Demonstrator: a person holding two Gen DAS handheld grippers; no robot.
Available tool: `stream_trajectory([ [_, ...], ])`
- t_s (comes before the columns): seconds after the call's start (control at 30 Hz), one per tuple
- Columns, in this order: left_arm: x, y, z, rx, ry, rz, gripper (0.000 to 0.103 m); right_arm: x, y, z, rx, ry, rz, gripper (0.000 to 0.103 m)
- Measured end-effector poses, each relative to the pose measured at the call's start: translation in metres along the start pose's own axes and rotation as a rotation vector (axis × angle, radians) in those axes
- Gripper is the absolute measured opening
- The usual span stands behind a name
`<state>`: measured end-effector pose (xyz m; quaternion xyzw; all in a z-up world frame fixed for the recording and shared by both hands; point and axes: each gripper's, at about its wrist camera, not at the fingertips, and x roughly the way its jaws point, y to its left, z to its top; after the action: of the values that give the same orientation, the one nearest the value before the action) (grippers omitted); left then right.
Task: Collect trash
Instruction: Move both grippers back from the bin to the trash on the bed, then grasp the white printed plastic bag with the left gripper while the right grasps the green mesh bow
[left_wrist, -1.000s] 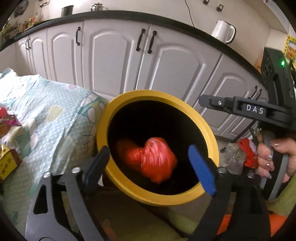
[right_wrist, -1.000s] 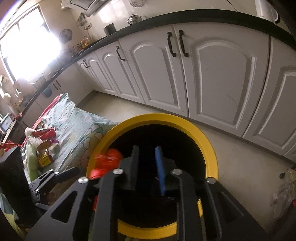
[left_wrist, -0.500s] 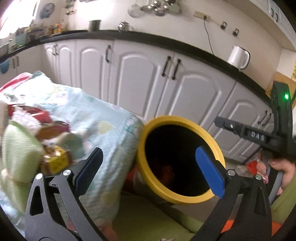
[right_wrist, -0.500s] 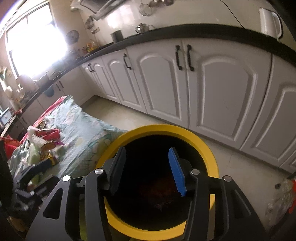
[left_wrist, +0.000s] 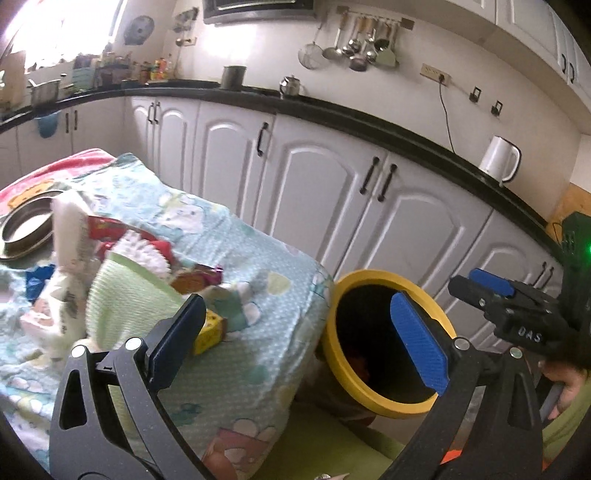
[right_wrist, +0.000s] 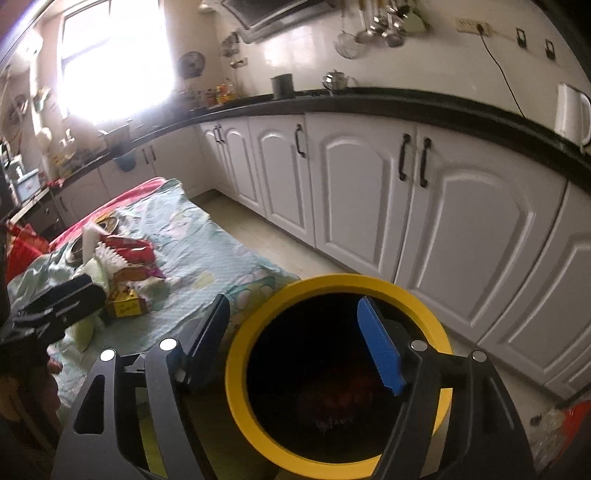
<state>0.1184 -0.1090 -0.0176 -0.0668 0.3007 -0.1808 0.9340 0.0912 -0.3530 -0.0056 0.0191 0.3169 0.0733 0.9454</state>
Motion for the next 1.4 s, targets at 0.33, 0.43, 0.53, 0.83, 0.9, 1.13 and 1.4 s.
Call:
stream_trajectory([
  [0.33,-0.024,0.033,0.008,-0.050,-0.060,0.074,0.092,-0.008,0.037,0.006,-0.075,-0.026,0.040,0.078],
  [0.43,-0.031,0.044,0.009,-0.072,-0.072,0.094,0.092,-0.009,0.049,0.006,-0.095,-0.029,0.059,0.082],
  [0.53,-0.037,0.055,0.009,-0.088,-0.083,0.118,0.092,-0.009,0.060,0.006,-0.110,-0.028,0.074,0.083],
  [0.83,-0.050,0.087,0.009,-0.144,-0.096,0.189,0.092,-0.004,0.097,0.000,-0.159,0.000,0.145,0.086],
  [0.9,-0.053,0.096,0.010,-0.163,-0.099,0.204,0.092,-0.002,0.107,-0.002,-0.167,0.011,0.168,0.086],
  [1.13,-0.063,0.127,0.008,-0.224,-0.105,0.254,0.092,0.008,0.141,-0.009,-0.200,0.057,0.247,0.086],
  [1.4,-0.071,0.165,0.005,-0.296,-0.095,0.303,0.092,0.027,0.179,-0.017,-0.229,0.114,0.316,0.086],
])
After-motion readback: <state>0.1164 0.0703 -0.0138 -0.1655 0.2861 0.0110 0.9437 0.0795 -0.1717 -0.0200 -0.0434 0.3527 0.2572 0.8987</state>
